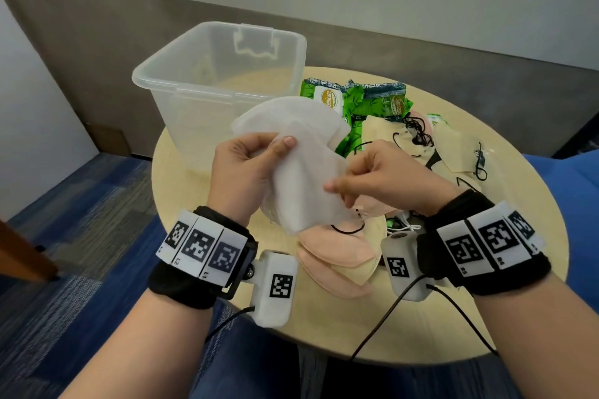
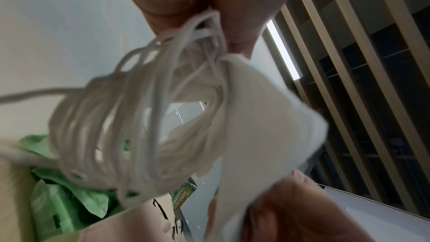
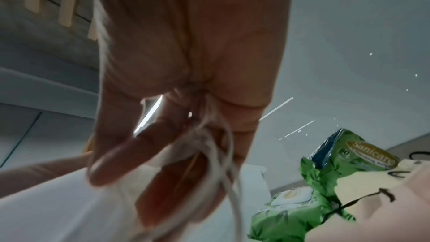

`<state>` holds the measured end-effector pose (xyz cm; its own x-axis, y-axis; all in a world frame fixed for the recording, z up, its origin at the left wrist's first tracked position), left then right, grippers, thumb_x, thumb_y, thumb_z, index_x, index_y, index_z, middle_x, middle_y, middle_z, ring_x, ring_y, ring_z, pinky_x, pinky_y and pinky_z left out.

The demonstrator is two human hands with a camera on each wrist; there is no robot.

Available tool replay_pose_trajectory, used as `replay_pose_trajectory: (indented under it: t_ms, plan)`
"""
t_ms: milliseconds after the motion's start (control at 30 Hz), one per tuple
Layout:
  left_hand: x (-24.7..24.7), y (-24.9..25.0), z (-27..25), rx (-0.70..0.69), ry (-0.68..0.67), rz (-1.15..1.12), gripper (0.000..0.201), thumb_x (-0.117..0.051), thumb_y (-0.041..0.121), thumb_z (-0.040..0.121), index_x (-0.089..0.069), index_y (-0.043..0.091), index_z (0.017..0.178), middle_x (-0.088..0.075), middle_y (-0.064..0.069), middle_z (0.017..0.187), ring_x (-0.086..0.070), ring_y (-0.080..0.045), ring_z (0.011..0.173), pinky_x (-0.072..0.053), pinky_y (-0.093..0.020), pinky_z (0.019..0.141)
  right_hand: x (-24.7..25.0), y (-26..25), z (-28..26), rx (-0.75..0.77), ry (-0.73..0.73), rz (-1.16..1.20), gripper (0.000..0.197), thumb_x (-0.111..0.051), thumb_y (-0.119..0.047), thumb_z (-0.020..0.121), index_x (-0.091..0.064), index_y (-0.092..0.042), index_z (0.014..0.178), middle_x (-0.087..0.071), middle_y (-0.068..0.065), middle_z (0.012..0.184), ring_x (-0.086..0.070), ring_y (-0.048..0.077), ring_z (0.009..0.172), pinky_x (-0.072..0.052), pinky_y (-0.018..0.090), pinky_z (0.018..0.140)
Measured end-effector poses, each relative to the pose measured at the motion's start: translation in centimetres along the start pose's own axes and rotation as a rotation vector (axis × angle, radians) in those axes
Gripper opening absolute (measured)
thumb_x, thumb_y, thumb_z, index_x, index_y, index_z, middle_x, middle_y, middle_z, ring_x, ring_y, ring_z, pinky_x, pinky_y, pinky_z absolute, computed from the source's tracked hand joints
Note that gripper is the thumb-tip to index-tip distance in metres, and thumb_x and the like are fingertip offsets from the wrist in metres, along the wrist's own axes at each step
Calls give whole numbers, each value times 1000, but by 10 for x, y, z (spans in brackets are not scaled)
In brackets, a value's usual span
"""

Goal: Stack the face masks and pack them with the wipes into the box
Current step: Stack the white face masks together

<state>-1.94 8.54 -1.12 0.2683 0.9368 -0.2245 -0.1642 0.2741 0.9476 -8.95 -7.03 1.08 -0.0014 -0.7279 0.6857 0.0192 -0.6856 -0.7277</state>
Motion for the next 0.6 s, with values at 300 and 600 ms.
replay_pose_trajectory:
  t_ms: [300,600]
  plan:
    - [-8,4,-2,-29,-74,29,2,-67,4,80,-68,5,79,-67,12,59,-59,4,62,-46,-10,61,16,-13,7,37,222,172,44,-82,-38,61,-48,-22,82,-54,3,71,-48,14,66,-40,34,64]
    - [-14,1,-3,-47,-135,29,5,-66,4,81,-69,3,85,-68,11,60,-59,1,63,-47,-11,63,11,-40,11,94,338,-260,26,-79,-33,69,-55,-24,65,-42,0,79,-46,15,77,-38,26,71]
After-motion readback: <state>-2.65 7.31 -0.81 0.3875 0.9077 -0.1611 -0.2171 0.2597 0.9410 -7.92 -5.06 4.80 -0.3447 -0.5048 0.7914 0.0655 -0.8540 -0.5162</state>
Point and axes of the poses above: each hand's wrist, its own z-axis towards the middle knuckle, its own x-axis out of the back of the hand, y = z × x, the point moved 6 cm from there along z, towards the middle knuckle
